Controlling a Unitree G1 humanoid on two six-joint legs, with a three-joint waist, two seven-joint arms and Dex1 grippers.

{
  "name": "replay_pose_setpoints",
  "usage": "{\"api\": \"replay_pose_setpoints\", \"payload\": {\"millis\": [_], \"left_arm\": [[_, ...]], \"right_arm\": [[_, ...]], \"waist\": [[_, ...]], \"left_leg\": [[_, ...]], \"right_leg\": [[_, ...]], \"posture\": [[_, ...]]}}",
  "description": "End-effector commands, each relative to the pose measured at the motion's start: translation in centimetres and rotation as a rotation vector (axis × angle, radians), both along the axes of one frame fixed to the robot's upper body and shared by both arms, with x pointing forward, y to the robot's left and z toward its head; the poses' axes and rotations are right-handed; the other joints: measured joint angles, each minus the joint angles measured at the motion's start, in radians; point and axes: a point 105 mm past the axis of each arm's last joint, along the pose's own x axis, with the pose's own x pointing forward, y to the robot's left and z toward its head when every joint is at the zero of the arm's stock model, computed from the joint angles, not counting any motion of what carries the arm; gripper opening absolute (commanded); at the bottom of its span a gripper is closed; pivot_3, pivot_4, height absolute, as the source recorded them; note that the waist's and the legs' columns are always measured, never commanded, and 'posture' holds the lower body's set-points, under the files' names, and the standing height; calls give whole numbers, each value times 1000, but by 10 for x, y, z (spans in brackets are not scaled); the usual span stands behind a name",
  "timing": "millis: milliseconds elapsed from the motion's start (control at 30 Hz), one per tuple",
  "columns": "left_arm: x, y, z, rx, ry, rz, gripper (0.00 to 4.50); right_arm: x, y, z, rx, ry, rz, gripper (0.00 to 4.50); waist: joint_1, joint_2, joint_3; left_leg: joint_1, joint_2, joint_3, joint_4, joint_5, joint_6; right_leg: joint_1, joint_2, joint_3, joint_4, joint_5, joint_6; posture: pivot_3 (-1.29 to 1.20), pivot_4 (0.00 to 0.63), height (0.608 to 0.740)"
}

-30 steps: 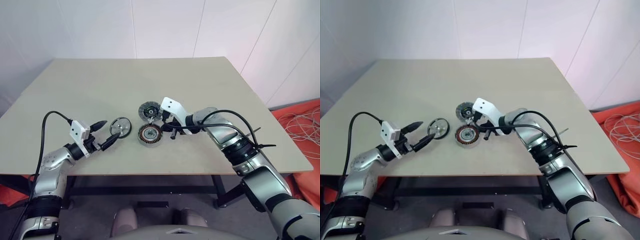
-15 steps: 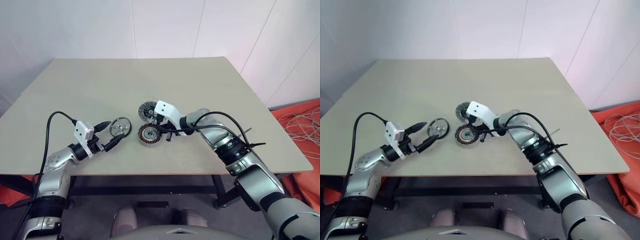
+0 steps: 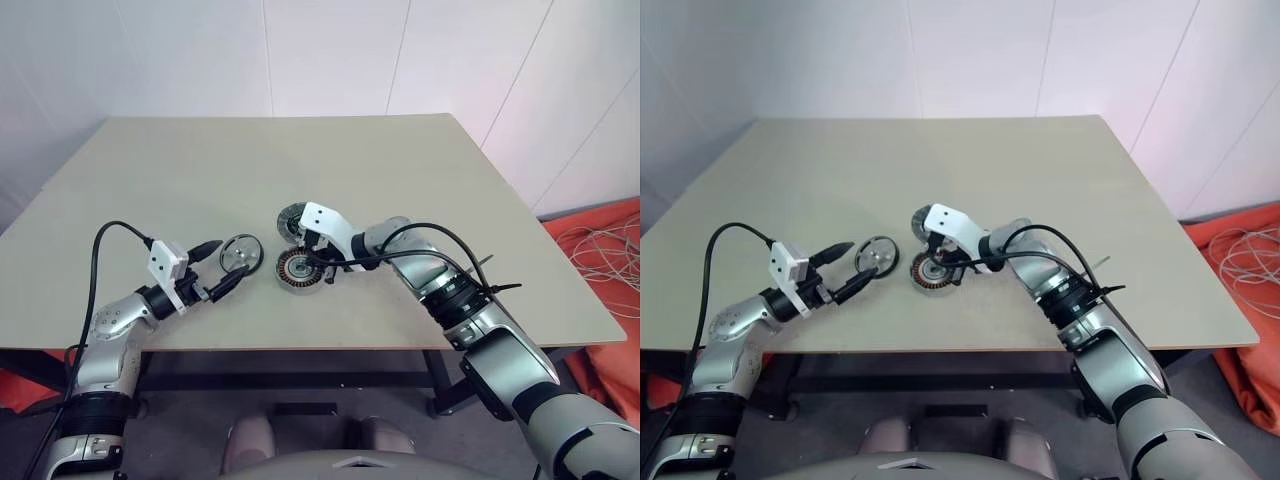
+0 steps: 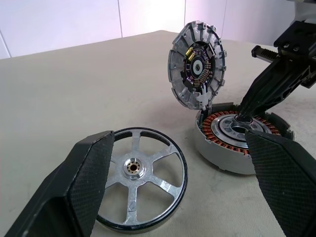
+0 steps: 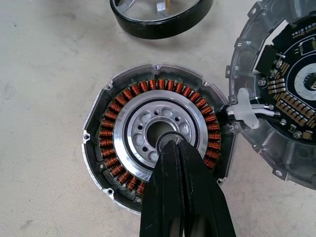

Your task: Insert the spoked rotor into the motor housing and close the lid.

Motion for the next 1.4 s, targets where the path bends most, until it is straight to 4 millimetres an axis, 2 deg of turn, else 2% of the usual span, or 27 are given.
{"api": "replay_pose_setpoints", "payload": {"millis": [33,200,800,1000,1267,1400], "left_arm": [[2,-1,13,8,-50,-5,4500],[3,-2,13,8,-52,-8,4500],[3,-2,14,7,-55,-2,4500],[3,-2,14,9,-55,-2,4500],[4,-2,14,9,-54,-7,4500],[5,-3,15,9,-56,-10,4500]], "right_arm": [[10,-1,23,27,-71,-6,27],[9,-5,13,-21,-76,6,27],[-5,15,3,-32,-64,96,27],[-2,13,14,-21,-91,84,27],[8,7,44,44,-151,48,27],[3,10,43,74,-135,60,27]], "waist": [[0,0,0],[0,0,0],[-4,0,0],[-4,0,0],[-1,0,0],[-1,0,0]], "left_leg": [[0,0,0,0,0,0],[0,0,0,0,0,0],[1,0,0,0,0,0],[1,0,0,0,0,0],[1,0,0,0,0,0],[1,0,0,0,0,0]], "right_leg": [[0,0,0,0,0,0],[0,0,0,0,0,0],[0,0,0,0,0,0],[0,0,0,0,0,0],[0,0,0,1,0,0],[0,0,0,1,0,0]], "posture": [[0,0,740],[0,0,740],[0,0,740],[0,0,740],[0,0,740],[0,0,740]]}}
